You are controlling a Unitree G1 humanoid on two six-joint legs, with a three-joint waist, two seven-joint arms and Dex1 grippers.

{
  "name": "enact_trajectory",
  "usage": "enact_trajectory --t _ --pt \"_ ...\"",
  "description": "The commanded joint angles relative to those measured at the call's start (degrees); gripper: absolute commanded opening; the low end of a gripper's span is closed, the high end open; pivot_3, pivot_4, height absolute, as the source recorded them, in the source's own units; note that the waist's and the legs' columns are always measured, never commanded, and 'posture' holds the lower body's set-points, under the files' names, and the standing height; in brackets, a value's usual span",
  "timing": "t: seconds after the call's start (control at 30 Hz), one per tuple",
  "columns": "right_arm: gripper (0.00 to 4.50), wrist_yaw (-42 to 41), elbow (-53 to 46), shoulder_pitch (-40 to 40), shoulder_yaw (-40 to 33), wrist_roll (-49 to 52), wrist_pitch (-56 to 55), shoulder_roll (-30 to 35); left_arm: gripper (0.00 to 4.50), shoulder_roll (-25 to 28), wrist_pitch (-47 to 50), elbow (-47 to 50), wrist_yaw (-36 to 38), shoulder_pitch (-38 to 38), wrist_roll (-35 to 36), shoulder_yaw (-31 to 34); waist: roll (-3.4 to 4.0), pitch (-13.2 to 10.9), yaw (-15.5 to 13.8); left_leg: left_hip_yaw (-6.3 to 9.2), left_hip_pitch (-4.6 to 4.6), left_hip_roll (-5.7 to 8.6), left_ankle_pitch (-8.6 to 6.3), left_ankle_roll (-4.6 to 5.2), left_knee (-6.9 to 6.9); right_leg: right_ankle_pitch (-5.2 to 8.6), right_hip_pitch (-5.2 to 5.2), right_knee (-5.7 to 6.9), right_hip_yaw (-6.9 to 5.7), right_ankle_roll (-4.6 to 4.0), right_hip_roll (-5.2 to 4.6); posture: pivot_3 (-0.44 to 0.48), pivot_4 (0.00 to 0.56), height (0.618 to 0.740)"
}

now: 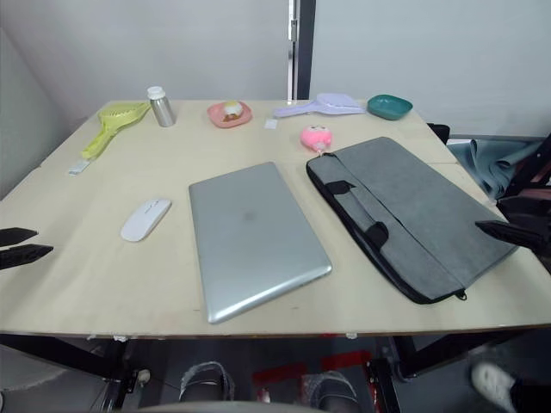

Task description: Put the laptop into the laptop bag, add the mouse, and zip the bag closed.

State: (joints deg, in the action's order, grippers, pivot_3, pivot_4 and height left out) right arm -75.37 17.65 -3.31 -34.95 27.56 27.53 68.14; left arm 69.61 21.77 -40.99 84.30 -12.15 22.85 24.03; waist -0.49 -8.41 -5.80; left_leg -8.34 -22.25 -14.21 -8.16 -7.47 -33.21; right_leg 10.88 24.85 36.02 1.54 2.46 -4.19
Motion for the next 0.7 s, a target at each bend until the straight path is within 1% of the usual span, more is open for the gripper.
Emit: enact_trajectory --t 0.03,0.33,0.53,0.63,0.7 --pt "4.47 0.4 0.0 -0.8 -0.6 0.2 -0.8 -0.1 4.50 0.4 0.3 1.4 -0.2 -0.2 1.1 1.7 0.00 0.0 0.0 0.00 0.00 0.00 0.00 0.00 0.00 0.00 0.00 0.00 0.00 0.00 0.00 0.000 0.150 0.740" --pt "4.47 1.9 -1.1 -0.8 -0.6 0.5 -0.8 -1.5 4.50 -0.7 0.7 2.9 -1.2 -1.0 0.6 0.5 0.00 0.0 0.0 0.00 0.00 0.00 0.00 0.00 0.00 0.00 0.00 0.00 0.00 0.00 0.00 0.000 0.150 0.740" --pt "4.47 3.0 -2.0 -1.3 -0.3 0.8 -0.7 -2.5 4.50 -1.3 1.8 3.9 -1.1 -1.2 1.4 1.1 0.00 0.0 0.0 0.00 0.00 0.00 0.00 0.01 0.00 0.00 0.00 0.00 0.00 0.00 0.00 0.000 0.150 0.740" --pt "4.47 3.6 -2.6 -1.7 -0.1 0.9 -0.9 -3.1 4.50 -2.2 3.5 6.3 -0.9 -0.4 2.7 1.8 0.00 0.0 0.0 0.00 0.00 0.01 0.00 0.01 0.00 0.00 0.00 0.00 0.00 0.00 0.00 0.000 0.150 0.740" --pt "4.47 5.1 -3.4 -2.9 0.6 0.9 -0.6 -3.6 4.50 -4.2 7.5 10.1 -2.0 -0.5 5.6 2.6 0.01 0.0 0.0 0.00 0.00 0.01 0.00 0.01 0.00 0.00 0.00 0.01 0.00 0.00 0.00 0.000 0.150 0.740"
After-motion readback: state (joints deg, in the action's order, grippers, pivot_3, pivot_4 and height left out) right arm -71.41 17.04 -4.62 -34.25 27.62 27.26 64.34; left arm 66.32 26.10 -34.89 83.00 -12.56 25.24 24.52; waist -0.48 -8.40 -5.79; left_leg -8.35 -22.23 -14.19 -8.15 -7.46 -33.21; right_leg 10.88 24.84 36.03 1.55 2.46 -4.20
